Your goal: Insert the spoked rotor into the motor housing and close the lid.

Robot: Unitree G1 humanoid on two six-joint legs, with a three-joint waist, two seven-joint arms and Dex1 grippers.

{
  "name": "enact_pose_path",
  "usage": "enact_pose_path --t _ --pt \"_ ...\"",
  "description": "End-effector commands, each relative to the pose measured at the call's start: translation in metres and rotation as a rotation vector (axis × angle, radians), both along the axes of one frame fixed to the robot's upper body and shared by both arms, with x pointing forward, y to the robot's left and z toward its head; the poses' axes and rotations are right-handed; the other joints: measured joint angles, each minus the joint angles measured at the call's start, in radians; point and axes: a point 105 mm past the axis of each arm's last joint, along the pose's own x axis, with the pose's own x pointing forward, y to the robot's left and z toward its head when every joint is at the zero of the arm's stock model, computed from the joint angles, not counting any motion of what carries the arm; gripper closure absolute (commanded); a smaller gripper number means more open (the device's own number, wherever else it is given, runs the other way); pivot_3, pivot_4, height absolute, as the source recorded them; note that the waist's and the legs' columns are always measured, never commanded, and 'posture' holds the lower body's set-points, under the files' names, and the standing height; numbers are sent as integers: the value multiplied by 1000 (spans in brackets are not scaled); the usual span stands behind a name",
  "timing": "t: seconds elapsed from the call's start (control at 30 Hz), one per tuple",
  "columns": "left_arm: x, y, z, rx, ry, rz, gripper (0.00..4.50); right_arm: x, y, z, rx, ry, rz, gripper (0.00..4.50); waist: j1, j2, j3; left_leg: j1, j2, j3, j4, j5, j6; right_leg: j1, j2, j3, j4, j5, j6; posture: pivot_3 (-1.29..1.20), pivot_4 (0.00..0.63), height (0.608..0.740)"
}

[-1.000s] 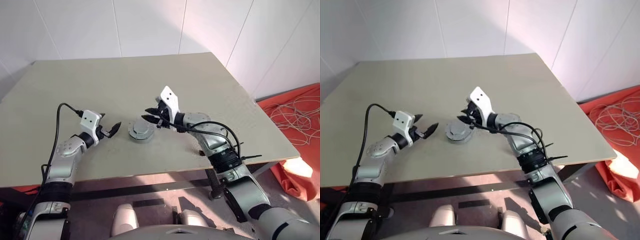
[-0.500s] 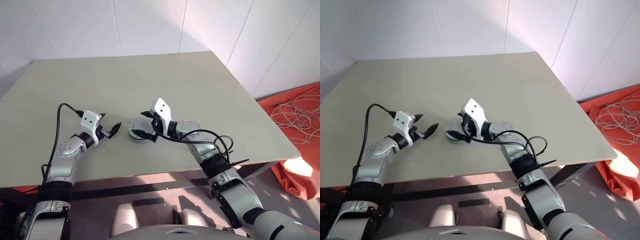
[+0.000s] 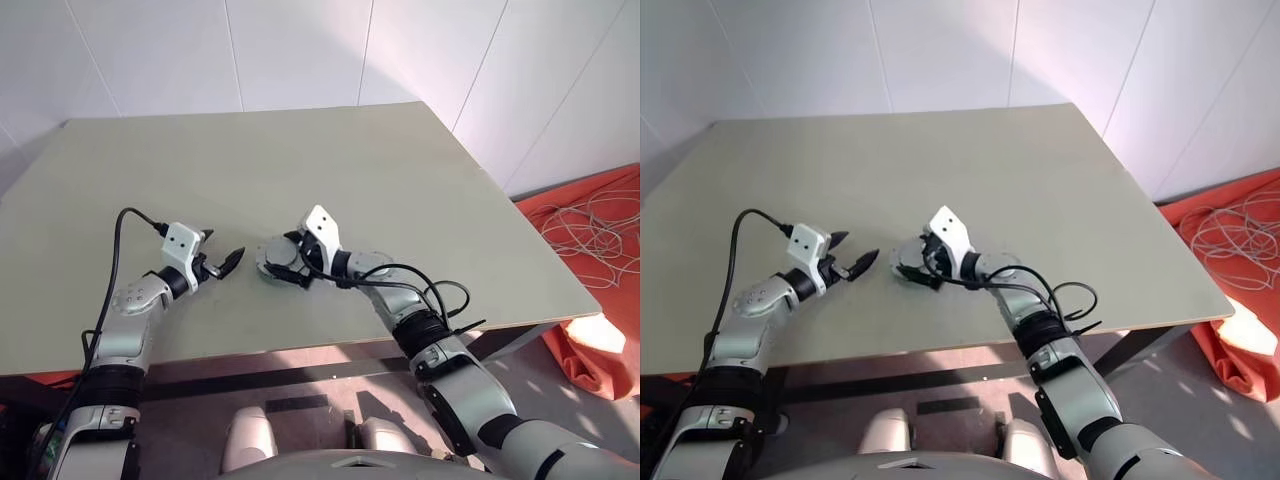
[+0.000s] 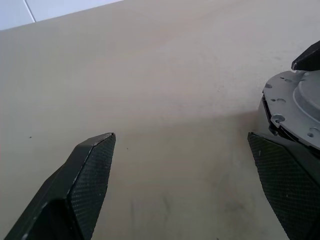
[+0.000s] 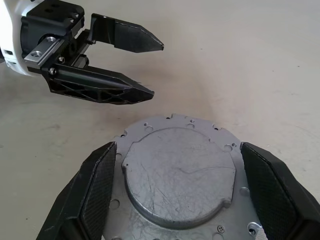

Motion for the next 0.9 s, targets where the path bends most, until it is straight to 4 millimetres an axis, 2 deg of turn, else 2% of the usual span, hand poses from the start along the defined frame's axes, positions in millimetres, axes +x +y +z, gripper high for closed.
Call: enact_pose_path --t 0.03,0.07,0.2,0.23,0.47,0.7,0.9 --pt "0 0 19 -7 -46 -35 0 5 3 14 31 -53 -9 42 0 0 0 0 0 0 0 0 0 0 0 0 0 0 0 0 0 740" --pt "-1 -1 19 -22 -39 -50 0 5 3 15 32 -56 -11 42 0 0 0 0 0 0 0 0 0 0 0 0 0 0 0 0 0 740" --pt "-7 -6 21 -55 -6 -100 0 6 1 15 31 -61 -13 1204 1 0 0 0 0 0 0 0 0 0 0 0 0 0 0 0 0 740" --pt "-8 -7 21 -54 -1 -104 0 6 1 15 29 -61 -11 1340 0 0 0 0 0 0 0 0 0 0 0 0 0 0 0 0 0 740" --pt "-10 -8 19 -55 13 -103 0 0 -4 11 -1 -56 36 1339 1 0 0 0 0 0 0 0 0 0 0 0 0 0 0 0 0 740" --pt "-14 4 14 -55 33 -102 0 -1 -8 8 -14 -48 41 1339 1 0 0 0 0 0 0 0 1 0 0 0 0 0 0 0 0 740" --pt "-18 9 11 -58 47 -114 0 0 -3 6 -24 -51 37 1339 1 0 0 0 0 0 0 0 1 0 0 0 0 0 0 0 0 740"
